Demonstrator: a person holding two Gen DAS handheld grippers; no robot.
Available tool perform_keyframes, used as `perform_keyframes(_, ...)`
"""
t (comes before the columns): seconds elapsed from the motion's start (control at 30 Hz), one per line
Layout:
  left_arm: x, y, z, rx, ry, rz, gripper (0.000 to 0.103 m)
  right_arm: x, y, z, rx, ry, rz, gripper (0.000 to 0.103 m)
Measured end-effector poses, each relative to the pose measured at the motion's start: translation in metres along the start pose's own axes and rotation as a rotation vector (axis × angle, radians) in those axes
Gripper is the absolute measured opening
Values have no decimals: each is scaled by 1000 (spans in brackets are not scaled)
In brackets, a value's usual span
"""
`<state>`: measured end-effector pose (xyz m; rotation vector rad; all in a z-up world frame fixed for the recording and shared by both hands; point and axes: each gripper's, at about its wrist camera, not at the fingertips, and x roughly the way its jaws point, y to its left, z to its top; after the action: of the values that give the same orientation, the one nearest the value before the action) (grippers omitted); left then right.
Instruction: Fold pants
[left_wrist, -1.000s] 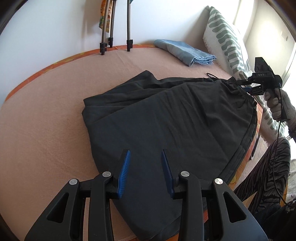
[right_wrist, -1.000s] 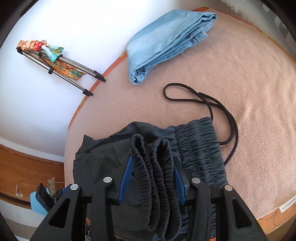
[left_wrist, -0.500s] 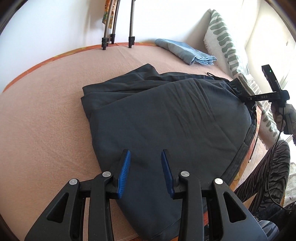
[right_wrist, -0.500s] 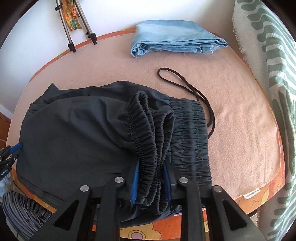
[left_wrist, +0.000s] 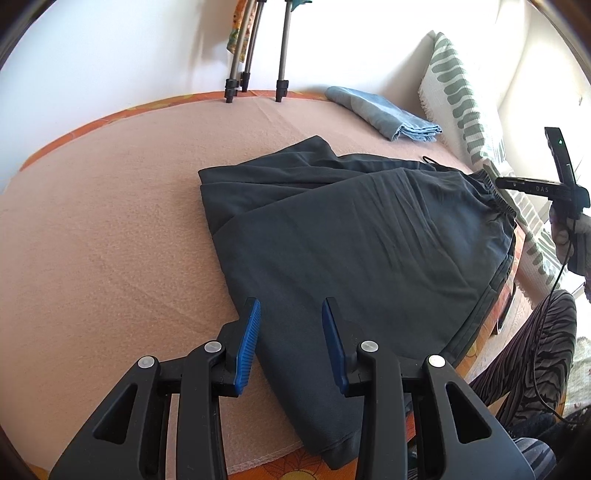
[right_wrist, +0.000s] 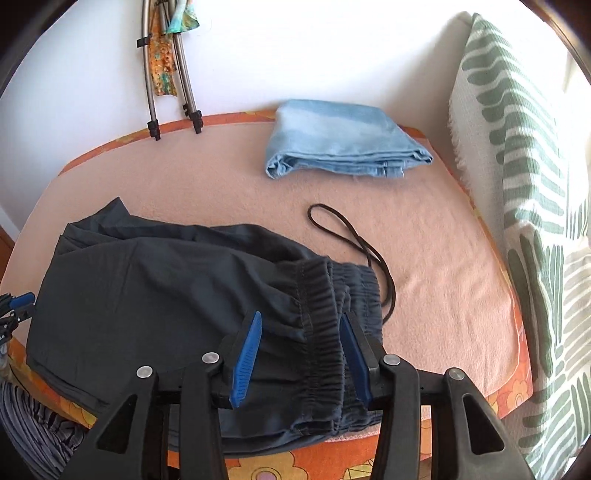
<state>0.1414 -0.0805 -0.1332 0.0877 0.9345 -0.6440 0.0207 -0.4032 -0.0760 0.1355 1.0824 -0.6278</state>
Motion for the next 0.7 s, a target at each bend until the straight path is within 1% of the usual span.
perform_keyframes(0.03, 0, 0, 0, 2, 0, 1, 33, -2, 7, 3, -14, -24, -8, 46)
perform_keyframes(0.07, 1, 0, 0, 1, 1, 1, 33, -3, 15, 6, -44, -48, 6, 46)
perform_keyframes(0.1, 1, 0, 0, -2, 3, 2, 33, 0, 22, 8, -74, -51, 29, 46)
perform_keyframes(0.2, 2, 5, 1, -8, 3, 15, 33, 22, 34, 12, -90, 2, 87, 46)
perform_keyframes(0.27, -1, 10, 5, -5, -4, 21, 33, 38, 30, 10, -89, 48, 52, 46)
perform_keyframes(0.33, -2, 17, 15, 4, -18, 45, 33, 44, 22, 4, -84, 77, 66, 44)
perform_keyframes(0.37, -1, 22, 21, 2, -23, 53, 33, 41, 16, 1, -65, 75, 90, 44)
perform_keyframes(0.43, 3, 31, 37, -8, -23, 53, 33, 30, 5, -1, 2, 49, 126, 46)
perform_keyframes(0.47, 7, 34, 45, -10, -11, 48, 33, 25, 0, -1, 19, 35, 127, 47)
perform_keyframes(0.53, 16, 39, 59, -5, 3, 56, 33, 18, -9, 4, 39, 8, 119, 50)
perform_keyframes(0.57, 21, 42, 66, -9, 12, 57, 33, 16, -12, 7, 45, 3, 120, 54)
perform_keyframes(0.6, 27, 46, 72, -26, 25, 43, 33, 16, -15, 11, 49, 0, 119, 59)
perform_keyframes(0.7, 43, 55, 83, -73, 50, 5, 33, 22, -22, 25, 52, -7, 82, 64)
